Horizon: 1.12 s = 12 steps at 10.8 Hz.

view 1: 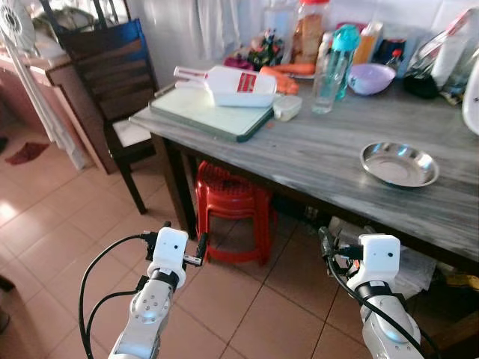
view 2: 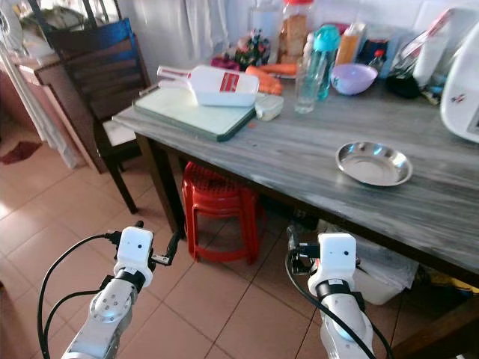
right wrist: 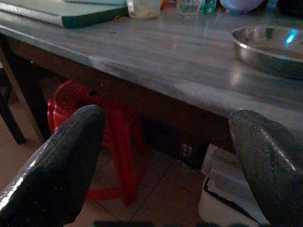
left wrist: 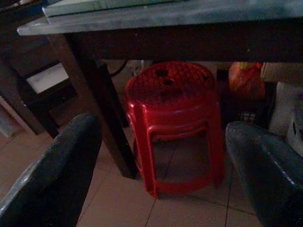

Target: Setting the table

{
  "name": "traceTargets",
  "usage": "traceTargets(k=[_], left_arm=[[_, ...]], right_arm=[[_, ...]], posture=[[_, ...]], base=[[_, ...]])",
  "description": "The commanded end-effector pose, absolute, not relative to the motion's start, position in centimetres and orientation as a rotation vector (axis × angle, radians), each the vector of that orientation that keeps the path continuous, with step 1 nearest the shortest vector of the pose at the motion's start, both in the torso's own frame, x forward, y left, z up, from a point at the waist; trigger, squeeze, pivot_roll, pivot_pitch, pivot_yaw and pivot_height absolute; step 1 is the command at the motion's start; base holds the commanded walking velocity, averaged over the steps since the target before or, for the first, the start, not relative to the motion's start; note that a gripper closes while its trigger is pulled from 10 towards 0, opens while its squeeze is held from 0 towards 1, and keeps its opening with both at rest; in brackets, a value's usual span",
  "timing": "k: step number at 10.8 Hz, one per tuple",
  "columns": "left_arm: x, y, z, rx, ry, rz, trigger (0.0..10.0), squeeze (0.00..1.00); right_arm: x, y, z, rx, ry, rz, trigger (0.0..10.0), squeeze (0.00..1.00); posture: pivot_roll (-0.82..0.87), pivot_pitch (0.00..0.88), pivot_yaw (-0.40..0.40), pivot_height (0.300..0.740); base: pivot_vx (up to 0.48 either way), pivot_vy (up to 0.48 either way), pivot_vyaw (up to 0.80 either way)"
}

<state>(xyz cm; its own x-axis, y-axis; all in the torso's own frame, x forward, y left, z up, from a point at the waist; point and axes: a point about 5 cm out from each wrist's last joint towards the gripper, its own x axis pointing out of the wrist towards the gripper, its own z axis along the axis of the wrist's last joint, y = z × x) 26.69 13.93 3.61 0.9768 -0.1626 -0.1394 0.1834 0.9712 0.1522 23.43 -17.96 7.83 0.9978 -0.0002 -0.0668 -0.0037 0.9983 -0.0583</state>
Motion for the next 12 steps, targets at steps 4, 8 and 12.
traceTargets(k=[4, 8, 12], left_arm=[[26.77, 14.19, 3.57, 0.19, 0.125, -0.158, 10.0, 0.0], [26.82, 14.06, 3.48, 0.188, 0.131, -0.155, 10.0, 0.0], [26.89, 13.85, 3.4, 0.187, 0.134, -0.152, 10.0, 0.0]], right_arm=[[23.63, -17.9, 8.02, -0.035, 0.065, 0.002, 10.0, 0.0], [23.66, -18.07, 7.99, -0.024, 0.067, -0.01, 10.0, 0.0], [23.65, -18.2, 7.95, -0.017, 0.07, -0.018, 10.0, 0.0]], posture=[[0.0, 0.0, 0.051, 0.74], [0.0, 0.0, 0.054, 0.74], [0.0, 0.0, 0.054, 0.74]], base=[[0.0, 0.0, 0.0], [-0.193, 0.0, 0.0], [-0.319, 0.0, 0.0]])
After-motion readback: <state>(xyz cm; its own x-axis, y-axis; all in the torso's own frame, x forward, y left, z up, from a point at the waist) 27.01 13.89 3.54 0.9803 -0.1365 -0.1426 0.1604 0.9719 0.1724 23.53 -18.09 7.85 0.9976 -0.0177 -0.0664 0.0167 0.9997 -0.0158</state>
